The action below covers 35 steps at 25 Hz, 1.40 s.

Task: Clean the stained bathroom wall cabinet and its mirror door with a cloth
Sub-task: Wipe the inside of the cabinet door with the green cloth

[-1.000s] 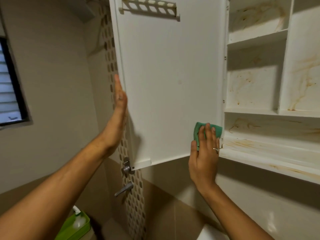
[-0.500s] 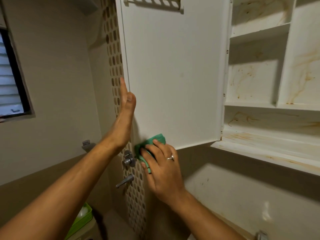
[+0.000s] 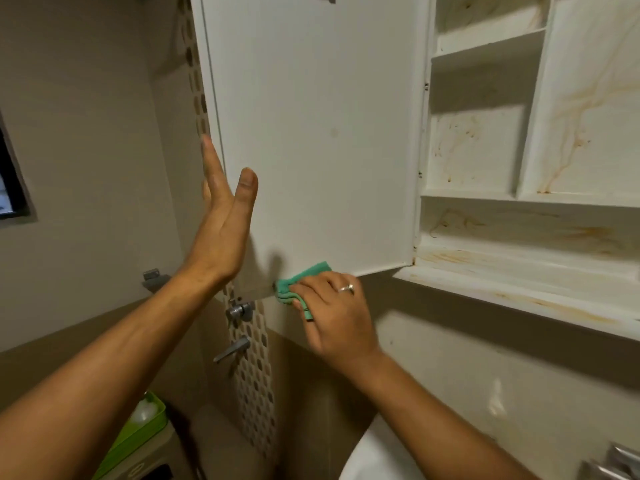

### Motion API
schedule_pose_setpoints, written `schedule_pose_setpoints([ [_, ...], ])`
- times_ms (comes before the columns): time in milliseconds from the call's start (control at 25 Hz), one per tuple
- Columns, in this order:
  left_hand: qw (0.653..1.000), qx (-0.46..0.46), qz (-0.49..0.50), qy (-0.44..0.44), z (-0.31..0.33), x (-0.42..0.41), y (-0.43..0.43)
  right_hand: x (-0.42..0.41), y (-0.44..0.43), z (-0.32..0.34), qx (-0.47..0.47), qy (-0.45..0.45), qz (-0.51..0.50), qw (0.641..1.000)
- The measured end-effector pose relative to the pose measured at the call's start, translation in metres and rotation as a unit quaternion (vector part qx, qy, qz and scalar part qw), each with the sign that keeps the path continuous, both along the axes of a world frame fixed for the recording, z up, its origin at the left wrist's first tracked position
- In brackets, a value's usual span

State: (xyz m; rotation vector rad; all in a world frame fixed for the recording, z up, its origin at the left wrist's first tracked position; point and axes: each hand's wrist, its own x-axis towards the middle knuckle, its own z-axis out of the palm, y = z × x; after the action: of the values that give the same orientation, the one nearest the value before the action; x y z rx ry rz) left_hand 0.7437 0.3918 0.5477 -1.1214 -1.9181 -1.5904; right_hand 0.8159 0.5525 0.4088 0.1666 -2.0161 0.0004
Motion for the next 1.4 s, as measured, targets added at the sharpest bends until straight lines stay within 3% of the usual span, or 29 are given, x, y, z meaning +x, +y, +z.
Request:
schedule_pose_setpoints([
  [80, 1.0, -0.002, 0.023, 0.003, -0.001, 0.006, 0.004, 0.016, 0.059, 0.004, 0.028, 0.006, -0.06, 0.998],
  [240, 0.999, 0.004, 0.035, 0.019, -0.003, 0.011, 0.005, 0.037, 0.111, 0.011, -0.109, -0.006, -0.245, 0.963],
  [320, 0.999, 0.004, 0.04, 0.016, -0.001, 0.011, 0.006, 0.026, 0.09, 0.011, -0.168, 0.002, -0.255, 0.952],
  [400, 0.998, 0.006, 0.053, 0.016, -0.001, 0.012, 0.007, 0.03, 0.085, 0.006, -0.11, -0.019, -0.219, 0.969],
  [480, 0.998, 0.007, 0.06, 0.016, -0.002, 0.013, 0.01, 0.04, 0.105, 0.015, -0.055, -0.052, -0.245, 0.966],
  [600, 0.998, 0.002, 0.061, 0.016, -0.003, 0.01, 0.01, 0.037, 0.096, 0.025, -0.153, -0.057, -0.306, 0.938],
  [680, 0.998, -0.005, 0.067, 0.015, -0.004, 0.007, 0.009, 0.026, 0.049, 0.024, -0.165, -0.054, -0.253, 0.952],
  [760, 0.997, -0.008, 0.075, 0.012, -0.004, 0.006, 0.008, 0.018, 0.004, 0.022, -0.119, -0.069, -0.127, 0.982],
  [840, 0.997, -0.013, 0.077, 0.009, -0.005, 0.007, 0.007, 0.018, -0.02, 0.036, -0.147, -0.141, -0.002, 0.979],
  [920, 0.996, -0.025, 0.085, 0.016, -0.007, 0.009, 0.004, 0.026, -0.021, 0.063, -0.295, -0.219, 0.107, 0.924],
  [1080, 0.993, -0.035, 0.106, 0.043, -0.007, 0.015, -0.007, 0.052, 0.019, 0.11, -0.611, -0.183, 0.24, 0.731],
  [1280, 0.994, -0.002, 0.097, 0.057, -0.002, 0.013, -0.02, 0.058, 0.04, 0.132, -0.768, -0.085, 0.33, 0.542],
  [1360, 0.994, 0.008, 0.096, 0.061, 0.003, 0.014, -0.024, 0.058, 0.033, 0.15, -0.775, -0.079, 0.375, 0.503],
  [1400, 0.994, 0.012, 0.094, 0.061, 0.004, 0.014, -0.025, 0.058, 0.025, 0.165, -0.754, -0.071, 0.391, 0.524],
])
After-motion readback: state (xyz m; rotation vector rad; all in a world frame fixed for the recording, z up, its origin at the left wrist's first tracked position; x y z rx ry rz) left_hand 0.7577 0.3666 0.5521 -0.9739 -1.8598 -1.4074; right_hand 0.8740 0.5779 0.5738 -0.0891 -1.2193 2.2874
